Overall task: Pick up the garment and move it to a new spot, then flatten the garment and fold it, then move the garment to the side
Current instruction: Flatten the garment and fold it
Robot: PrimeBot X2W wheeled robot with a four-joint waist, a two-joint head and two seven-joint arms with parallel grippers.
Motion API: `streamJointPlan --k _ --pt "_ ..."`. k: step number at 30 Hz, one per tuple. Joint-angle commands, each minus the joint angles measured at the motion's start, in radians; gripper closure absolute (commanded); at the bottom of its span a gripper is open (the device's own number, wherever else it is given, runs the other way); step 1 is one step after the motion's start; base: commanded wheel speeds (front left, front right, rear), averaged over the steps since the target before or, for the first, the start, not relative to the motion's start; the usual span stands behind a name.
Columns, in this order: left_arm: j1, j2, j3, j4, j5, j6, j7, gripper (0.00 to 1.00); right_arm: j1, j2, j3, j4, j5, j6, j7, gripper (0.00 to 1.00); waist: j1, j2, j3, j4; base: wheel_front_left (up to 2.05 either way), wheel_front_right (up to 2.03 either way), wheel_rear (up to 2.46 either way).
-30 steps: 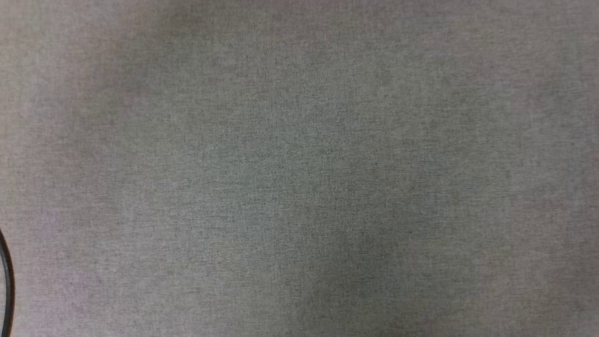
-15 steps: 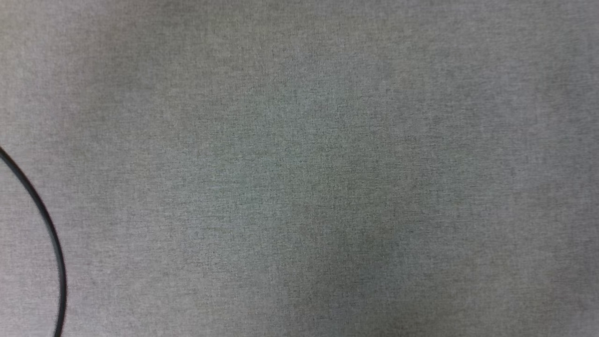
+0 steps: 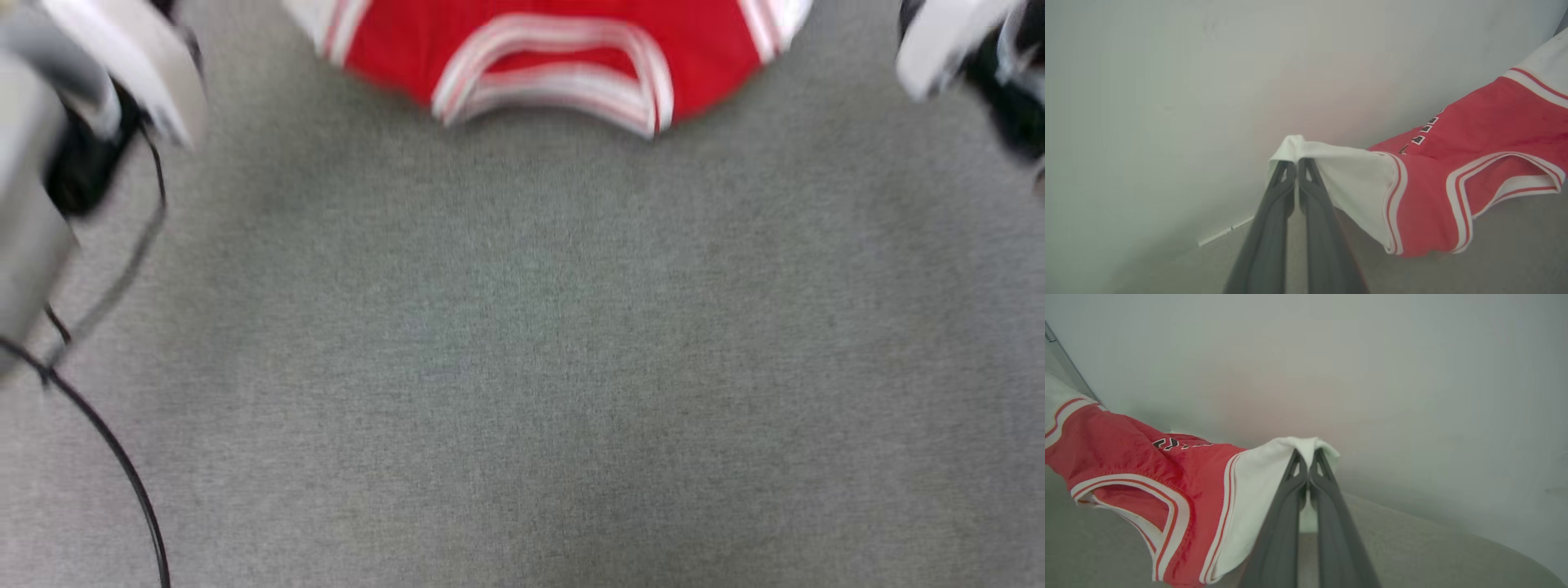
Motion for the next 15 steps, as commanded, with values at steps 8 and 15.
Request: streamJointPlan --k 8,15 --pt "0.336 0.076 -0.036 -0.170 -0.058 0.109 -0.029 1.00 0.286 -0.093 0.058 -0.087 0.107 -0.001 -0.055 1.00 0.0000 0.0000 -0.167 0.002 0.00 0.00 0.00" --pt "0.597 0.200 -0.073 -0.352 -0.122 0.207 -0.024 1.00 0.504 -0.174 0.113 -0.164 0.155 -0.001 -0.040 1.00 0.0000 0.0000 -0.269 -0.009 0.00 0.00 0.00"
